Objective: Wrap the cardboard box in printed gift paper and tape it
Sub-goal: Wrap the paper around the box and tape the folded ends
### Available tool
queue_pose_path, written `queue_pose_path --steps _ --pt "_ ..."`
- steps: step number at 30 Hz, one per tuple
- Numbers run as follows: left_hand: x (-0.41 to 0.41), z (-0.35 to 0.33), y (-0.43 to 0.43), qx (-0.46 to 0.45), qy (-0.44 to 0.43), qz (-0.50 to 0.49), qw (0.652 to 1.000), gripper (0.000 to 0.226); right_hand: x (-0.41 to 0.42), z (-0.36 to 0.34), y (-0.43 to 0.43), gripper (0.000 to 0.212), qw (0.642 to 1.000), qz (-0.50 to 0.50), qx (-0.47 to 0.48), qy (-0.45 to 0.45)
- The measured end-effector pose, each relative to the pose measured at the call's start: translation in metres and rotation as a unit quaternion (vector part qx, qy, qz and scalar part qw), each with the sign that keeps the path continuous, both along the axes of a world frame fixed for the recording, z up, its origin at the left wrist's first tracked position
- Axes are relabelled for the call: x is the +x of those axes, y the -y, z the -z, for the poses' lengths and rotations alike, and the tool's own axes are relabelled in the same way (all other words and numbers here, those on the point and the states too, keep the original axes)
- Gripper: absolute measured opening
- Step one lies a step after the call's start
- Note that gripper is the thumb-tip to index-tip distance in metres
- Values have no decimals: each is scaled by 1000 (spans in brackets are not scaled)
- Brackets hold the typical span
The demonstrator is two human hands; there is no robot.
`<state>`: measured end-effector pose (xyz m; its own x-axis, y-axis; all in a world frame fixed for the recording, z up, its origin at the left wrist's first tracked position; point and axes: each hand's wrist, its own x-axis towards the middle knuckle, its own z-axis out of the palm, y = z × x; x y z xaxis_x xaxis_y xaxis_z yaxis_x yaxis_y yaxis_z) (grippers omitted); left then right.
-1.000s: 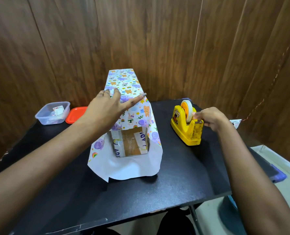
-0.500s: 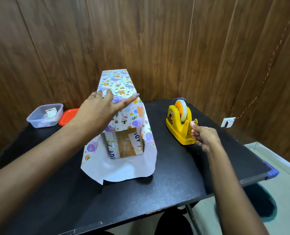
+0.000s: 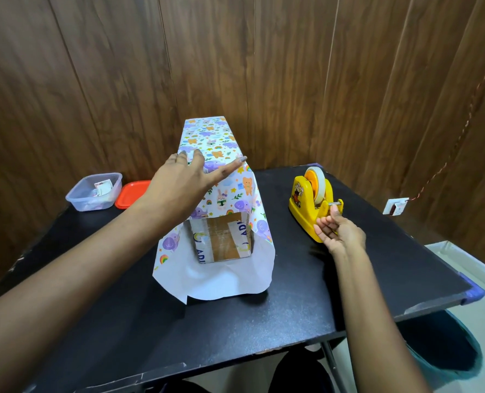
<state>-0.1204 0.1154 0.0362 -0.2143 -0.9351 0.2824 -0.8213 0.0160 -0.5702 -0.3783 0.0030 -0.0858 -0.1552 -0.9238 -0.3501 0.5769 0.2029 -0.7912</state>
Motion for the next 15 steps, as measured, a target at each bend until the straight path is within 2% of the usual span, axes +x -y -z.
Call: queue_pose_path --steps 5,7,10,15 --pt "0 0 -2 -10 11 6 1000 104 -8 1 -1 36 992 -14 -23 -122" --pt "-2 0 -2 -6 6 1 1000 104 -11 2 1 38 989 -15 -28 -143" --pt "-3 -1 -2 -5 6 0 1000 104 -10 6 4 38 994 -16 -33 -106" --pt "-2 -1 -3 -6 7 2 1000 102 2 11 0 35 999 21 -24 27"
